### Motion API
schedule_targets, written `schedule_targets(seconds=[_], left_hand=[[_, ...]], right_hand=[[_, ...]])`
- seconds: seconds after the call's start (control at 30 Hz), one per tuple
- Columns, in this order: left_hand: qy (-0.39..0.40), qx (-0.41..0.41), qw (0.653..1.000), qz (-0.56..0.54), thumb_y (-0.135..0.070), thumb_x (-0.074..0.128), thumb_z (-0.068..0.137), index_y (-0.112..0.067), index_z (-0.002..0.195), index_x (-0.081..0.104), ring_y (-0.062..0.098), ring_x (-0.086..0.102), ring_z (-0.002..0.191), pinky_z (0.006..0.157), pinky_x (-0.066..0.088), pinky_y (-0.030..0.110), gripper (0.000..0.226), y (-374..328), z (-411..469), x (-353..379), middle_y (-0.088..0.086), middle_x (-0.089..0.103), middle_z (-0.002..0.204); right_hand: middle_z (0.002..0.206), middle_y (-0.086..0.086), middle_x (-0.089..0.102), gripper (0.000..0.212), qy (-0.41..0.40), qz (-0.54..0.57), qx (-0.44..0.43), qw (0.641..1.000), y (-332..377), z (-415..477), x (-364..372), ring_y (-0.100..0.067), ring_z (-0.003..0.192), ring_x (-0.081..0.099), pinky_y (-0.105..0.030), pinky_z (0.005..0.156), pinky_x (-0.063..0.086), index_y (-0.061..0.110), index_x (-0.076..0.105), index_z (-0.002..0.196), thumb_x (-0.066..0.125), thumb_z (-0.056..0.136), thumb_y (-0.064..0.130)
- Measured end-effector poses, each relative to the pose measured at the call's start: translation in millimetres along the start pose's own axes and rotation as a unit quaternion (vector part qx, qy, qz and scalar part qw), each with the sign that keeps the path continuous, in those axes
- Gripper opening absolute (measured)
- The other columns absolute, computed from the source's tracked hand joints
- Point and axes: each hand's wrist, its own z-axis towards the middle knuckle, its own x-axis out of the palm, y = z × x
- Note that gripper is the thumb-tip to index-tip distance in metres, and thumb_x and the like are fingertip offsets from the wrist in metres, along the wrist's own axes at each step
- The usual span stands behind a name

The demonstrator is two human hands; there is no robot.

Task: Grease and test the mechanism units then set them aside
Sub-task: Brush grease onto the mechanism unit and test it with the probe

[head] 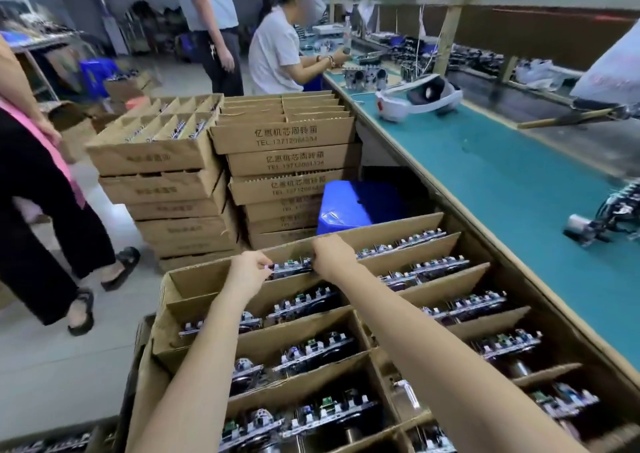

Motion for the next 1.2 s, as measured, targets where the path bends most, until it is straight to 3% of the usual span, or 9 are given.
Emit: schedule_targets(seconds=[0.13,0.2,0.33,0.4,0.53,0.67,0.87,1.0,1.2], left_hand=[[0.062,-0.024,0.992,0.104,-0.016,0.044,0.099,0.001,0.115,0.065,0.033,0.056,0.111,0.092,0.044,0.035,0.031,-8.4,-1.3,4.8,0.02,0.062,0.121],[0.053,-0.01,0.991,0.122,-0.021,0.045,0.099,-0.007,0.122,0.061,0.031,0.052,0.117,0.096,0.041,0.035,0.032,-21.6,-5.8,6.1,0.015,0.058,0.127],[0.001,0.089,0.995,0.036,-0.015,0.051,0.095,-0.008,0.12,0.064,0.029,0.055,0.113,0.092,0.04,0.031,0.029,-72.6,-20.6,23.4,0.013,0.063,0.122],[0.004,0.145,0.989,-0.006,-0.013,0.051,0.094,-0.007,0.117,0.065,0.026,0.058,0.109,0.084,0.038,0.025,0.027,-109.8,-32.3,39.0,0.012,0.066,0.116],[0.041,0.241,0.967,-0.069,-0.007,0.048,0.094,-0.005,0.11,0.067,0.026,0.059,0.095,0.067,0.032,0.02,0.025,-190.3,-59.7,82.3,0.012,0.069,0.102],[0.089,0.297,0.946,-0.089,-0.005,0.053,0.092,0.0,0.119,0.063,0.026,0.057,0.115,0.093,0.034,0.024,0.029,-265.5,-85.5,134.9,0.017,0.064,0.12],[0.12,0.298,0.944,-0.076,-0.014,0.055,0.094,0.006,0.13,0.048,0.033,0.05,0.121,0.095,0.03,0.03,0.042,-361.4,-105.8,206.5,0.025,0.055,0.128],[0.134,0.285,0.948,-0.043,-0.018,0.057,0.093,0.009,0.128,0.04,0.038,0.047,0.119,0.09,0.034,0.037,0.047,-407.0,-105.4,242.3,0.029,0.05,0.127],[0.108,0.257,0.959,0.048,-0.012,0.051,0.096,0.009,0.114,0.047,0.042,0.052,0.108,0.081,0.041,0.041,0.028,-432.4,-99.7,275.1,0.028,0.051,0.12]], right_hand=[[0.112,-0.014,0.059,0.023,-0.009,0.032,-0.012,0.999,-6.1,-7.8,-0.3,-0.031,0.104,0.054,-0.034,0.08,0.046,0.007,0.059,0.109,0.047,0.091,0.014],[0.108,-0.012,0.062,0.023,-0.027,0.079,-0.022,0.996,-10.2,-15.1,-5.8,-0.029,0.102,0.055,-0.036,0.083,0.048,0.007,0.061,0.107,0.048,0.091,0.018],[0.11,-0.013,0.064,0.025,-0.097,0.193,-0.013,0.976,-30.8,-36.7,-38.6,-0.027,0.103,0.056,-0.031,0.08,0.044,0.004,0.064,0.108,0.05,0.091,0.018],[0.11,-0.013,0.064,0.026,-0.131,0.233,0.003,0.963,-51.5,-52.4,-60.6,-0.024,0.102,0.056,-0.031,0.085,0.042,0.003,0.065,0.109,0.052,0.09,0.016],[0.102,-0.01,0.068,0.022,-0.199,0.26,0.061,0.943,-114.2,-98.1,-100.5,-0.02,0.094,0.06,-0.024,0.08,0.04,0.004,0.068,0.102,0.057,0.089,0.017],[0.096,-0.014,0.069,0.018,-0.232,0.239,0.148,0.931,-185.6,-149.3,-124.9,-0.025,0.093,0.061,-0.026,0.076,0.039,0.002,0.069,0.096,0.056,0.088,0.013],[0.103,-0.011,0.068,0.021,-0.259,0.248,0.267,0.894,-280.6,-221.4,-136.4,-0.023,0.095,0.061,-0.012,0.062,0.036,0.004,0.067,0.103,0.054,0.09,0.014],[0.099,-0.011,0.069,0.018,-0.264,0.259,0.316,0.874,-323.9,-260.9,-131.9,-0.019,0.077,0.06,0.0,0.051,0.034,0.005,0.067,0.1,0.054,0.09,0.014],[0.105,-0.003,0.064,0.023,-0.261,0.253,0.349,0.864,-360.0,-311.8,-125.9,-0.007,0.08,0.051,-0.009,0.058,0.034,0.007,0.064,0.109,0.052,0.093,0.018]])
